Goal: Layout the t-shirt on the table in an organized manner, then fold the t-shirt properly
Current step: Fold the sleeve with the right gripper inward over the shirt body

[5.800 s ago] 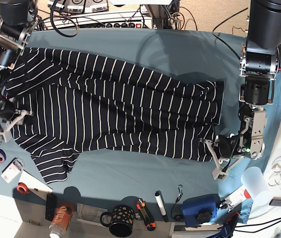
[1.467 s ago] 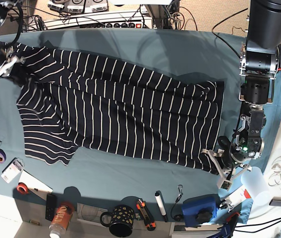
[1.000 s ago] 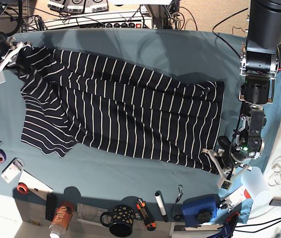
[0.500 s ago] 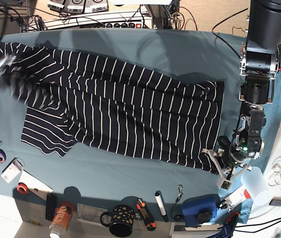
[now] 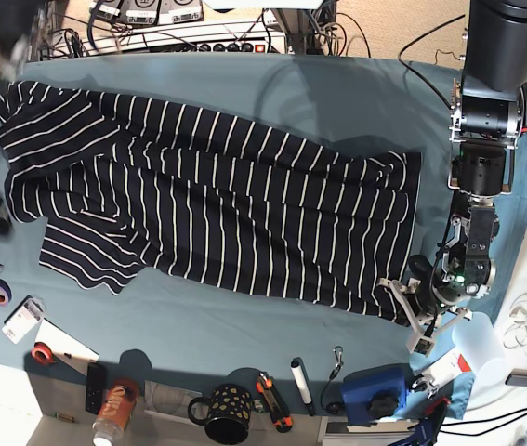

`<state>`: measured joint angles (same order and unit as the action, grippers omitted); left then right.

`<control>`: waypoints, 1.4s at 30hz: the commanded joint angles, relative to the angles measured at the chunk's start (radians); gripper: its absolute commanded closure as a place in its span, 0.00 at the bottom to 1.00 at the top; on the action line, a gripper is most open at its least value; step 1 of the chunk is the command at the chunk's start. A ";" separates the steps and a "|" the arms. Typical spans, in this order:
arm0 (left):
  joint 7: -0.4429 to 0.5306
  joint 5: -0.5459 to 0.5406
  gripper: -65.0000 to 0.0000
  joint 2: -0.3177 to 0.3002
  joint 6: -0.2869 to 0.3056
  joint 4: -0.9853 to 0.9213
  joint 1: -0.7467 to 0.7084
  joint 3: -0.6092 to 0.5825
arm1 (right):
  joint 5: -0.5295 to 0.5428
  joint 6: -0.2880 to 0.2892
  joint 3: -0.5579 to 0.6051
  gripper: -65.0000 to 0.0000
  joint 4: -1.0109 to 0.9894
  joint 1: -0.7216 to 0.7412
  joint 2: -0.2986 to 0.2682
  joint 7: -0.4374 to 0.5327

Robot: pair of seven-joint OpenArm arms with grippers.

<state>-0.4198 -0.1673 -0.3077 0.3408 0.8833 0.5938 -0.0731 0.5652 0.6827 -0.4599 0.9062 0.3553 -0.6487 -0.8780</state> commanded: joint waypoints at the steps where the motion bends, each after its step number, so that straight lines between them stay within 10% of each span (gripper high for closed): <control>1: 0.023 -0.005 1.00 -0.008 -0.003 0.017 0.035 0.004 | -0.020 -0.019 0.027 0.60 -0.031 0.049 -0.030 0.041; 20: 0.024 -0.035 1.00 -0.009 -0.003 0.017 0.035 0.004 | -0.200 -0.169 0.125 0.60 -0.260 0.156 0.116 0.093; 30: 0.027 -0.035 1.00 -0.008 -0.003 0.017 0.035 0.004 | -0.070 -0.016 0.125 0.79 -0.260 0.149 0.142 0.049; 35: 0.026 -0.035 1.00 -0.008 -0.003 0.017 0.035 0.004 | -0.066 -0.017 0.125 1.00 -0.259 0.150 0.141 0.067; 42: 0.031 -0.035 1.00 -0.008 -0.005 0.017 0.041 0.004 | -0.081 -0.025 0.125 1.00 -0.259 0.201 0.125 0.226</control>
<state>-0.4175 -0.1932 -0.3077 0.3408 0.8833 0.5953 -0.0727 0.4568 0.6498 -0.3325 0.6281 0.5163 -0.4934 -0.6888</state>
